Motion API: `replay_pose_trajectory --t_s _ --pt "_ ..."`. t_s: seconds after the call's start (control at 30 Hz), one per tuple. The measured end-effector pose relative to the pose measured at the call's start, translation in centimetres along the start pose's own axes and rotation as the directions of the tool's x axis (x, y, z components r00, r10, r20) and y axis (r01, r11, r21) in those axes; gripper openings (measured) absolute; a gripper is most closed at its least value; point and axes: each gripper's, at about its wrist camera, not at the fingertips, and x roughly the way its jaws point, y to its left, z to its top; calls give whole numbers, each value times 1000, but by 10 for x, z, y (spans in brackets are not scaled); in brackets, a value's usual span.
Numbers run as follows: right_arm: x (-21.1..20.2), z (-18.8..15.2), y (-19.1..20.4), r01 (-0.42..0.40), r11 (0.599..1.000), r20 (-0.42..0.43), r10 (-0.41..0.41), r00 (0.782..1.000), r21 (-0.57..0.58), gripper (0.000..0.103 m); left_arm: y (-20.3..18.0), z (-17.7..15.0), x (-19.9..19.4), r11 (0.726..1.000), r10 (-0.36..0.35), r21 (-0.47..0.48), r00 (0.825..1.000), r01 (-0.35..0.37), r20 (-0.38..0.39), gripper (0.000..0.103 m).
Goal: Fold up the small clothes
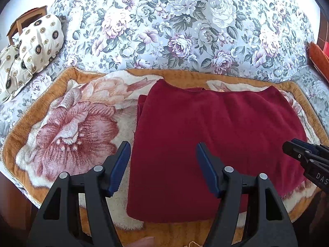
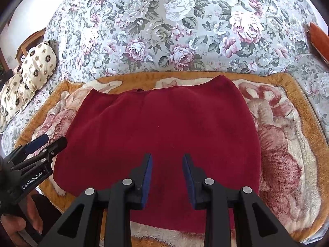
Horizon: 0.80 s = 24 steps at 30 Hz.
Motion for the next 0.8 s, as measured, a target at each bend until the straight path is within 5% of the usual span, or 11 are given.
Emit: replay_pose_trajectory --t_s 0.8 --pt "8 -2 -1 -6 1000 -10 6 1000 1 30 -5 -4 5 1000 -2 5 1000 2 -17 66"
